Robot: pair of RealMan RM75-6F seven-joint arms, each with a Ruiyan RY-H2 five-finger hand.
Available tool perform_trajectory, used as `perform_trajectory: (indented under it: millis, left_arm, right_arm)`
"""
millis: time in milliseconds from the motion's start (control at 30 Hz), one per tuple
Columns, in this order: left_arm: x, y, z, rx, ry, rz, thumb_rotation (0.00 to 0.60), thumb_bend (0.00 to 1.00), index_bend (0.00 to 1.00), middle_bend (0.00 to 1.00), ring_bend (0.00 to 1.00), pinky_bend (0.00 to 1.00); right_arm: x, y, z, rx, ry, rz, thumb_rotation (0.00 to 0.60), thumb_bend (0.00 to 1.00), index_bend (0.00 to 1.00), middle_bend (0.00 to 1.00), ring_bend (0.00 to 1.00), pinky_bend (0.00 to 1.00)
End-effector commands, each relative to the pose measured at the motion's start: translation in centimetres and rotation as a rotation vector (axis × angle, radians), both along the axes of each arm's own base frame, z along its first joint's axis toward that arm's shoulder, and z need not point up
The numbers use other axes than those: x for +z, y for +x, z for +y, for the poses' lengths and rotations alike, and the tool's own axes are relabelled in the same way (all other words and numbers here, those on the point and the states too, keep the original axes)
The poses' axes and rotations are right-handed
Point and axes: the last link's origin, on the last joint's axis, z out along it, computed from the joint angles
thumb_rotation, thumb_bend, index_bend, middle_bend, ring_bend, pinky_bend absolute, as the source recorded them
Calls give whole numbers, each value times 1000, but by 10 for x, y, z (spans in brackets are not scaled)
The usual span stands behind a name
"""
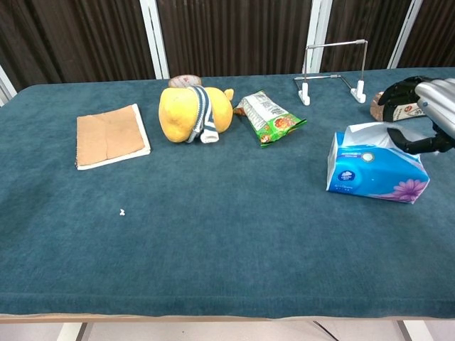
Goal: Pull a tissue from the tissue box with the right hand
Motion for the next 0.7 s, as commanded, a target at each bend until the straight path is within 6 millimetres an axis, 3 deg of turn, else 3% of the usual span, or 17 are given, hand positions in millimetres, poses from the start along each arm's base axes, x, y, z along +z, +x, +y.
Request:
perform_trajectory:
  millis: [33,167,400,700]
  left_arm:
    - [-1,0,0,-1,-6,3,600,457,282,265,168,392]
    - [-1,0,1,5,-7,2,600,458,281,265,168,392]
    - [-2,-1,2,15,-9,2,600,457,281,265,168,393]
    - [-3,-1,2,16,-6,10,600,458,278,265,169,394]
  right_arm:
    - [3,1,-1,9,-19,-23,600,546,824,291,166,260]
    - [16,6,-3,17,-60,-61,600,546,825,291,166,260]
    - [56,30,3,58,-138,-116,600,548,825,291,166,260]
    - [106,40,34,74,-174,-159,600,549,829,291,166,260]
